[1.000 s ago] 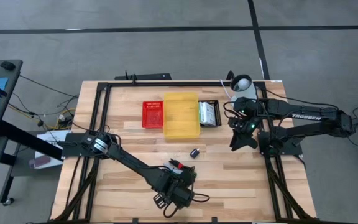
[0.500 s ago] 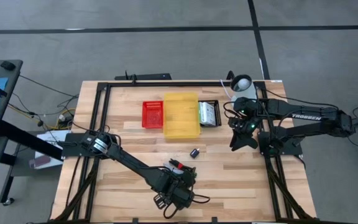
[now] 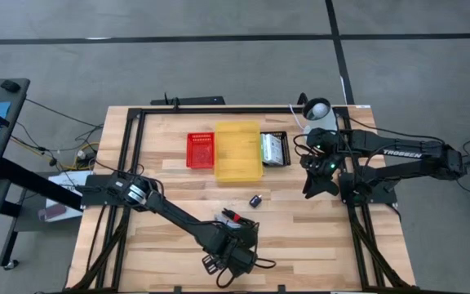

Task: Pick and place items into bin
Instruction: Put the pink charger adapter into the red bin

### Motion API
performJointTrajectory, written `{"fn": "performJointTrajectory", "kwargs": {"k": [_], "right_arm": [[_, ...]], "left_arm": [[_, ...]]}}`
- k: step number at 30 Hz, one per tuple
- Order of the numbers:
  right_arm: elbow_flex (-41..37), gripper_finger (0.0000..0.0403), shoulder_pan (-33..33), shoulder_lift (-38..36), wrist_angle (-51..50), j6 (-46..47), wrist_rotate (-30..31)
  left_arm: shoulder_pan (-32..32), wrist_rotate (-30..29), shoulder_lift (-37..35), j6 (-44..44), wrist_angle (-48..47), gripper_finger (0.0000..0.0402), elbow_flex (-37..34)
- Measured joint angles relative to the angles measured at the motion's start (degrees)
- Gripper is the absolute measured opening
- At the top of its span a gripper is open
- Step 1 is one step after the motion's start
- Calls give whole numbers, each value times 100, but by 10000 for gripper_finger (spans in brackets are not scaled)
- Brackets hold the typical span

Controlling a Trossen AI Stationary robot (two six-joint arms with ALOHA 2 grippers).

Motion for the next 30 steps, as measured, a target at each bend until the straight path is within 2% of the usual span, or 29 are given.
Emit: {"fn": "performJointTrajectory", "kwargs": {"k": [30], "right_arm": [[2,134,0,15,31,48,19]], "left_arm": [[96,406,238,211,59,228,-7]]}}
